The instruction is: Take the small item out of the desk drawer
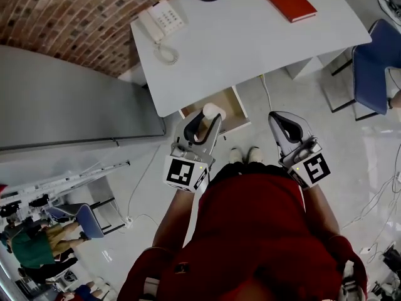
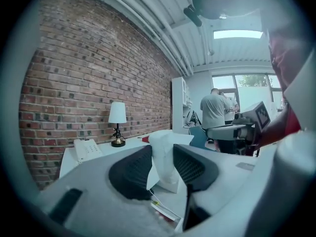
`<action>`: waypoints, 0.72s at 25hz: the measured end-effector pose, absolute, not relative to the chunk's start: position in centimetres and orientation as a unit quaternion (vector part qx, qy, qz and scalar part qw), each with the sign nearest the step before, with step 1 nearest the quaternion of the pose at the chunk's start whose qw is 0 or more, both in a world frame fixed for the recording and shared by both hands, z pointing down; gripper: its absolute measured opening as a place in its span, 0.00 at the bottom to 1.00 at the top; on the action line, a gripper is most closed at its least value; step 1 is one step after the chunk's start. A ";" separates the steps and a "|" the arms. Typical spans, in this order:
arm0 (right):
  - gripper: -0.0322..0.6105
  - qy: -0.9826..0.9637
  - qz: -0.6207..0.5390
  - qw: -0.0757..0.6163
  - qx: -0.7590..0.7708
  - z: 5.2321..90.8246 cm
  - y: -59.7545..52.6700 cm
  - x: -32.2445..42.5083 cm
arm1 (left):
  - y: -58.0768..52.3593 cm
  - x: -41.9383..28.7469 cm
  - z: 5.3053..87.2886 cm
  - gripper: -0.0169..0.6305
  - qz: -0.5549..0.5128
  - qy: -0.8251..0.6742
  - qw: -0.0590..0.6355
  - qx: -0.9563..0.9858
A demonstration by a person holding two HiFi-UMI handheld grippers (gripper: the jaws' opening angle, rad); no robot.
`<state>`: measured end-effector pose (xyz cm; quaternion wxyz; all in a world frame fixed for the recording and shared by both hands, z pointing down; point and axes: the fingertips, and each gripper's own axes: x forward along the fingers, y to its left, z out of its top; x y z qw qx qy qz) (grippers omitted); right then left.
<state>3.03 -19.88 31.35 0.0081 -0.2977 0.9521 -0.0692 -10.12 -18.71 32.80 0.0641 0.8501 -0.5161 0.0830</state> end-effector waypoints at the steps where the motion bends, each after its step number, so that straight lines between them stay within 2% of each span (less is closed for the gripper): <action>1: 0.07 0.953 -0.068 0.009 -0.296 31.2 -19.6 2.9 | -18.4 -10.3 32.5 0.25 0.079 -0.518 0.060 0.850; 18: 0.07 0.949 -0.052 0.007 -0.312 30.3 -17.1 2.6 | -16.1 -11.0 31.6 0.25 0.055 -0.518 0.054 0.852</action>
